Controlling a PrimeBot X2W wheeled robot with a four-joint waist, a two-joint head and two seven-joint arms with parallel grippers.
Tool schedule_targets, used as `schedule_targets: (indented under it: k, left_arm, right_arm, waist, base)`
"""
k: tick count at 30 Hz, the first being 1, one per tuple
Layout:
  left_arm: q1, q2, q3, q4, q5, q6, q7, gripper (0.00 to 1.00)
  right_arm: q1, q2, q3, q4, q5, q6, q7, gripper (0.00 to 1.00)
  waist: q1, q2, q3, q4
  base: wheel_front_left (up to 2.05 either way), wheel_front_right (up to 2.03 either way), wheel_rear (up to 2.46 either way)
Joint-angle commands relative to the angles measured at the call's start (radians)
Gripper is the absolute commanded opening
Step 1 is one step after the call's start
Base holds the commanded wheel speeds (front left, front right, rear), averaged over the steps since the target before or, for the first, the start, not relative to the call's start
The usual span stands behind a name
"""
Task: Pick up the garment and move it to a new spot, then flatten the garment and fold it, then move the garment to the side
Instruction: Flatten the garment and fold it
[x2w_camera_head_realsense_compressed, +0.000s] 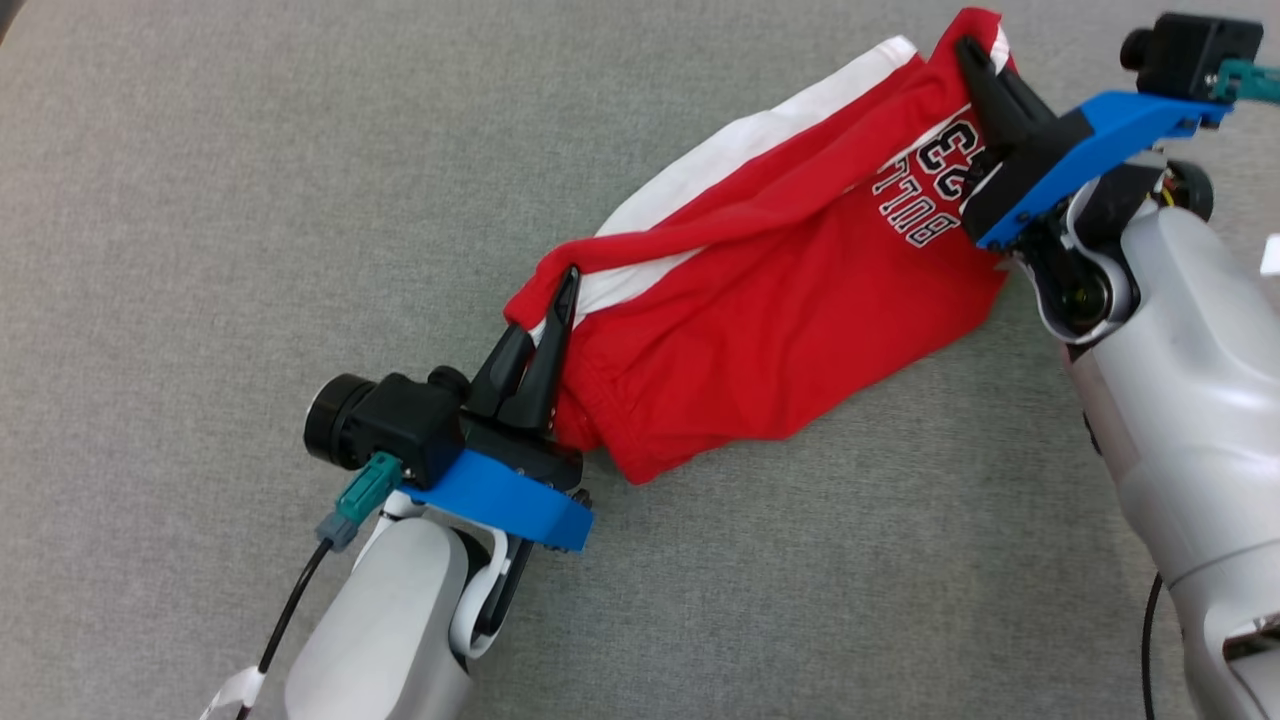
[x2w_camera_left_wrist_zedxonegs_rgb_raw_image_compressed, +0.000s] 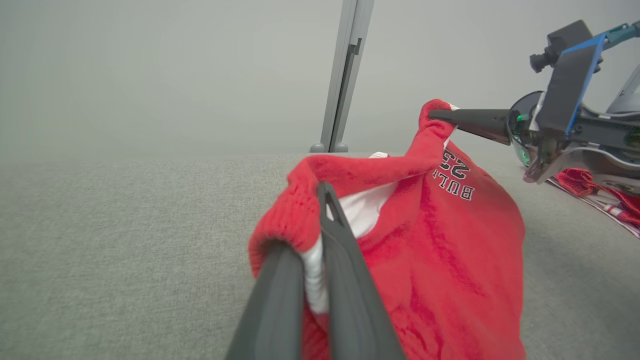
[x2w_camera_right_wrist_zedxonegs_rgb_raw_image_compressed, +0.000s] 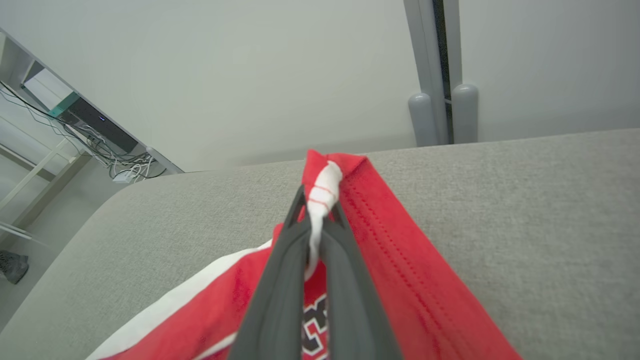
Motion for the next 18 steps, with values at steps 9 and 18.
schedule_targets:
  k: [9,18]
  left_arm:
    - [-0.068,-0.025,0.016,0.053,-0.002,0.0,-0.004,0.0]
    - [-0.058,-0.037,0.029,0.093,0.017,0.0,-0.004,1.0]
  right_arm:
    - [-0.147,0.016,0.039,0.181,-0.03,0.001,-0.05,0.33]
    - [-0.127,-0.009,0.117,0.242,-0.02,0.001,-0.096,1.0]
  waist:
    - [-0.0002,-0.0003,0.059,0.036]
    - [-0.0002,-0.0003,0.035,0.038]
  base:
    - [0.0,0.0,0.0]
    - [0.0,0.0,0.0]
